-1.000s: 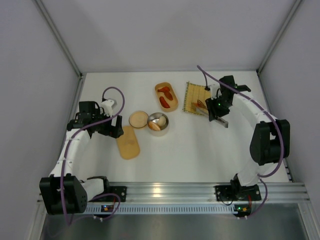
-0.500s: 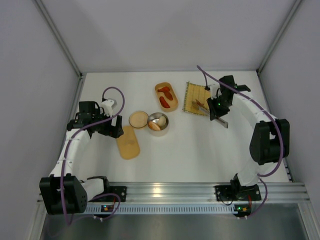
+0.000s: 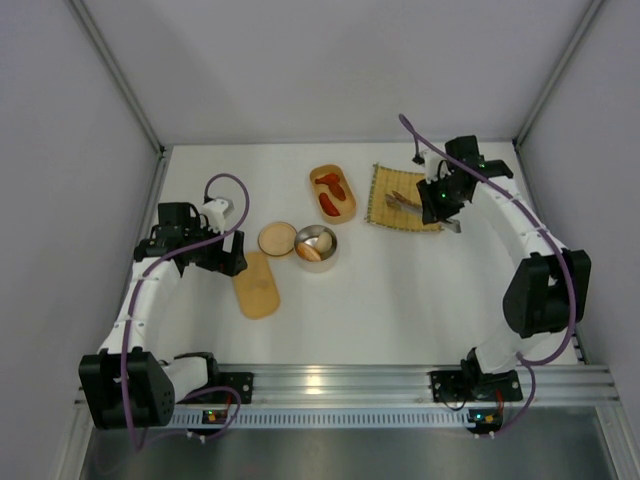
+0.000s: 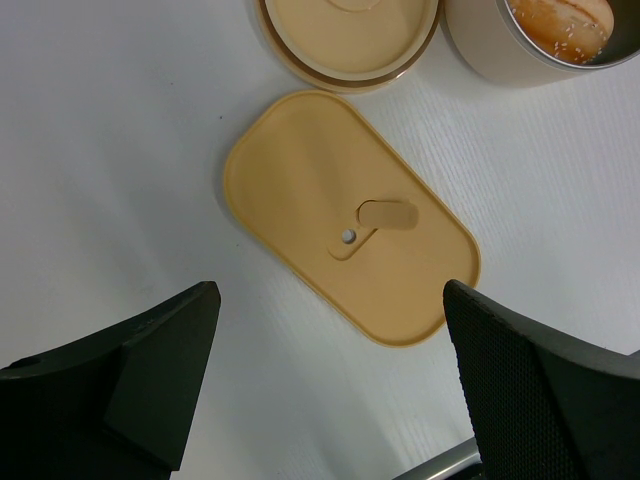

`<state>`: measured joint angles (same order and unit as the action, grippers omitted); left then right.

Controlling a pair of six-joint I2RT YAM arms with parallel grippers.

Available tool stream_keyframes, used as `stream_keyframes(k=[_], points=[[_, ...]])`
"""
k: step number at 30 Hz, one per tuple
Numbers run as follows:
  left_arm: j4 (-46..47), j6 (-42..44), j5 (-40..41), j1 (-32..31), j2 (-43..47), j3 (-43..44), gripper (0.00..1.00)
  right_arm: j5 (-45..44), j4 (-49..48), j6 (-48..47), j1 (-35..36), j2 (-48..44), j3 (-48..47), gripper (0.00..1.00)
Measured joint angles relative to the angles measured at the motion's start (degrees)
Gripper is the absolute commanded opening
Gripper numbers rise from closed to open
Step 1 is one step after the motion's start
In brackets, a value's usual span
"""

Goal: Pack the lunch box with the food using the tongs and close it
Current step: Pick up the fake food from the plate, then place the fake food in the packing box.

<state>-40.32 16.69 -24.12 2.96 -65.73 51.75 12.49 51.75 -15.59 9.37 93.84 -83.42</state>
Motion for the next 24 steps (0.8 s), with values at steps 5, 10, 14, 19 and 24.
stream_keyframes(k=[5, 10, 14, 19, 24], points=[[0.00, 0.00, 0.00, 0.00, 0.00, 0.00, 0.98, 0.33, 0.33, -0.74, 0.00, -0.11, -0.37, 0.00], [0.00, 0.00, -0.02, 0.00, 0.00, 0.00, 0.98, 1.03, 1.01, -1.33, 0.33, -0.11, -1.46, 0.00], [0.00, 0.00, -0.07, 0.00, -0.02, 0.00, 0.98, 1.79, 1.73, -2.10, 1.62, -0.11, -5.11, 0.00], [0.02, 0.00, -0.33, 0.00, -0.04, 0.00, 0.98, 2.60, 1.84, -2.38, 5.97, 0.15, -11.39, 0.00], [0.07, 0.00, -0.48, 0.00, -0.17, 0.00, 0.98, 4.02, 1.62, -2.34, 10.84, 2.75, -16.22, 0.00]])
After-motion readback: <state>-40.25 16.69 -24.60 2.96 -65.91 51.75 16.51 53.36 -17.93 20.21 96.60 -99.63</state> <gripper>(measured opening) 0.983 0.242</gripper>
